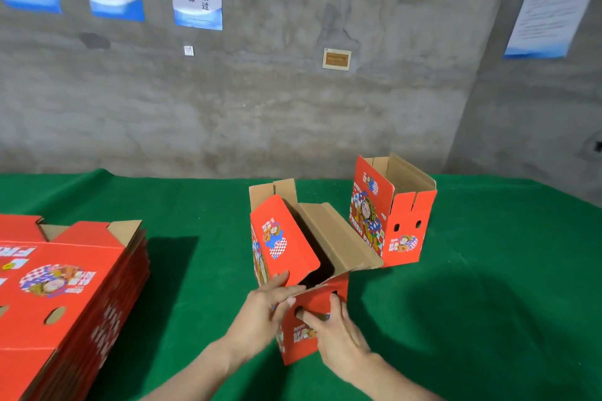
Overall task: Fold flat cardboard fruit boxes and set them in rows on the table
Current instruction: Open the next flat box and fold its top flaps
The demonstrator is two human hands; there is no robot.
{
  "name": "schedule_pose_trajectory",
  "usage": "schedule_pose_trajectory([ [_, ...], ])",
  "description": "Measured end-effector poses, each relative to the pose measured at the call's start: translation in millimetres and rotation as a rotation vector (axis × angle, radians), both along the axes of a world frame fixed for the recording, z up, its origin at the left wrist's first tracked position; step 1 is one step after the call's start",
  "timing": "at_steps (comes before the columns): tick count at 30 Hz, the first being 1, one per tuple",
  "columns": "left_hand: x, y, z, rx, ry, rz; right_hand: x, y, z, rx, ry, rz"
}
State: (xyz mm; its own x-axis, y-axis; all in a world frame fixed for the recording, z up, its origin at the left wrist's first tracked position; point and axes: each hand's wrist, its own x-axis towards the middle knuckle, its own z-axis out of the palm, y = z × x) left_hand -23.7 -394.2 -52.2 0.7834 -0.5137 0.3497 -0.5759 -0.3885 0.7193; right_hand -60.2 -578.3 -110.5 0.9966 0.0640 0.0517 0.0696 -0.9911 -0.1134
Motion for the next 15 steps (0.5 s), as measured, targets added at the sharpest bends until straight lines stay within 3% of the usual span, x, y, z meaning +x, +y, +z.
schedule_pose_trajectory([
  [3, 26.2, -24.1, -9.5, -0.082, -0.01, 0.003, 34.2, -40.0, 11.2, -0.089, -0.002, 0.002],
  [6, 60.7, -68.9, 2.1, -0.079, 0.102, -0.037, 61.7, -75.4, 12.5, -0.108, 0.013, -0.076],
  [12, 111.0, -178.9, 27.1, 0.202, 0.247, -0.087, 96.4, -126.4, -0.2, 0.055, 0.029, -0.279],
  [15, 115.7, -194.2, 11.1, 0.141, 0.317, -0.079, 111.0, -147.0, -9.2, 0.071, 0.01, -0.298],
])
